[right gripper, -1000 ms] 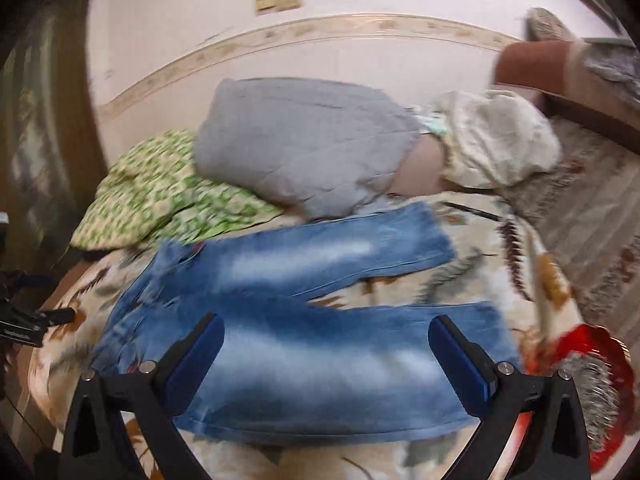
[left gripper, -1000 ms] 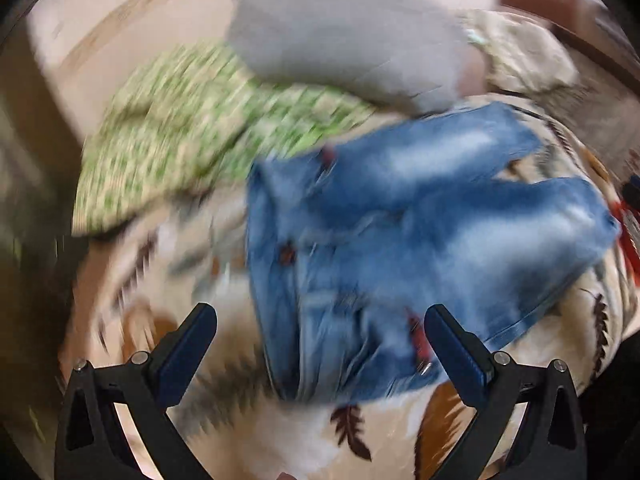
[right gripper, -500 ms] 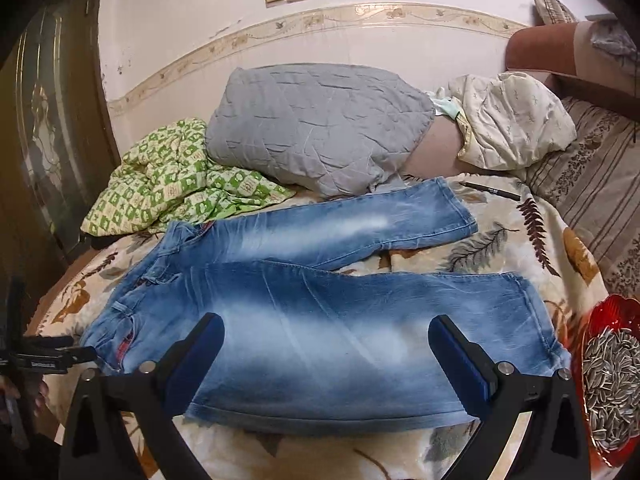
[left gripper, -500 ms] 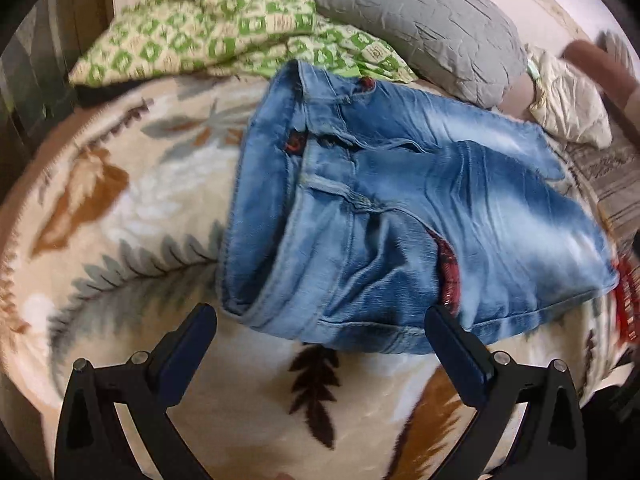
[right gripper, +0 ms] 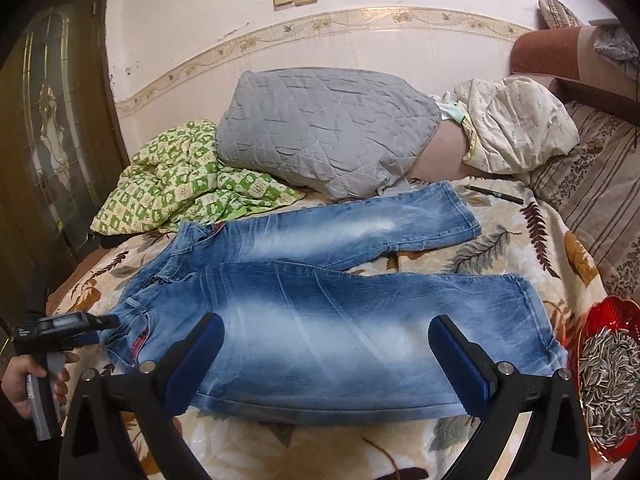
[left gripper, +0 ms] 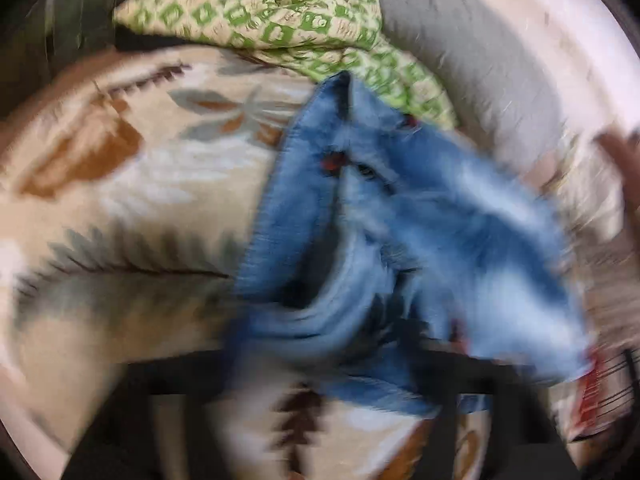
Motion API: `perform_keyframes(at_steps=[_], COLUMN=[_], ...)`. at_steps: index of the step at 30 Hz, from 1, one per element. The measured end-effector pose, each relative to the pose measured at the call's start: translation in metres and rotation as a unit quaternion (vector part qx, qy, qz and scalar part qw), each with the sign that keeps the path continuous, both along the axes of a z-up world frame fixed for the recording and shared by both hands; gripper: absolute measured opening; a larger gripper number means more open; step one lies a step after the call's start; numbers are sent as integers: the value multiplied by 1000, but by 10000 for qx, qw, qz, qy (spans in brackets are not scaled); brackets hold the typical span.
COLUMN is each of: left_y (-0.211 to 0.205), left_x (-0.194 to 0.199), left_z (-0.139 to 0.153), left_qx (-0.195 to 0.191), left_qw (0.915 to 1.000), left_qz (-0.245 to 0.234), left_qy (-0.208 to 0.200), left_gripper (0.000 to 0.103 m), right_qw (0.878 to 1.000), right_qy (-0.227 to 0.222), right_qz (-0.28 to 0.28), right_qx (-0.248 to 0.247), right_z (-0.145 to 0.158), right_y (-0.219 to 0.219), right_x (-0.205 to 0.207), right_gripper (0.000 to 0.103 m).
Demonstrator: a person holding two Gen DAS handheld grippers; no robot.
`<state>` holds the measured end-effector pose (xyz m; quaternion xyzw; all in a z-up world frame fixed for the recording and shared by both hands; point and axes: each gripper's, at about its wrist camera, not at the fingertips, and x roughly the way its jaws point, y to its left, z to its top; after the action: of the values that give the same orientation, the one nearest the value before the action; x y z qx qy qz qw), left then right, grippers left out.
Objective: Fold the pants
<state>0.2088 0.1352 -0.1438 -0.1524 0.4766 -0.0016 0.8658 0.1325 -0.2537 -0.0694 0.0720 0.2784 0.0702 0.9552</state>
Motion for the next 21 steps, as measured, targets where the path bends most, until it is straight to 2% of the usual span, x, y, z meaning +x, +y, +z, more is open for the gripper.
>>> perform_keyframes(at_steps=[3, 5, 6, 11, 17, 21], left_y=[2, 4, 5, 11, 28, 16], left_x=[2, 2, 3, -1, -12, 1], left_z=[-1, 2, 3, 15, 26, 6], left_qx=[-60, -109, -99, 133, 222, 563], left_qw=[9996, 9992, 9990, 9985, 9982, 9958], left_qz=[-269, -392, -432, -537, -554, -653], left_qy=[75, 58, 57, 5, -20, 305], left_gripper=[33, 21, 19, 18, 18, 20], right_qw=[10000, 9999, 9999, 10000, 9997, 9996], right_qy=[30, 65, 77, 40, 152, 228], right_qz=[-22, -17, -15, -13, -129, -151], right_qx=[15, 91, 111, 55, 109, 88], right_z=[-1, -2, -2, 0, -4, -7], right_y=[0, 0, 0, -2, -10, -12], right_x=[0, 2, 2, 1, 3, 6], right_gripper=[103, 103, 103, 103, 103, 103])
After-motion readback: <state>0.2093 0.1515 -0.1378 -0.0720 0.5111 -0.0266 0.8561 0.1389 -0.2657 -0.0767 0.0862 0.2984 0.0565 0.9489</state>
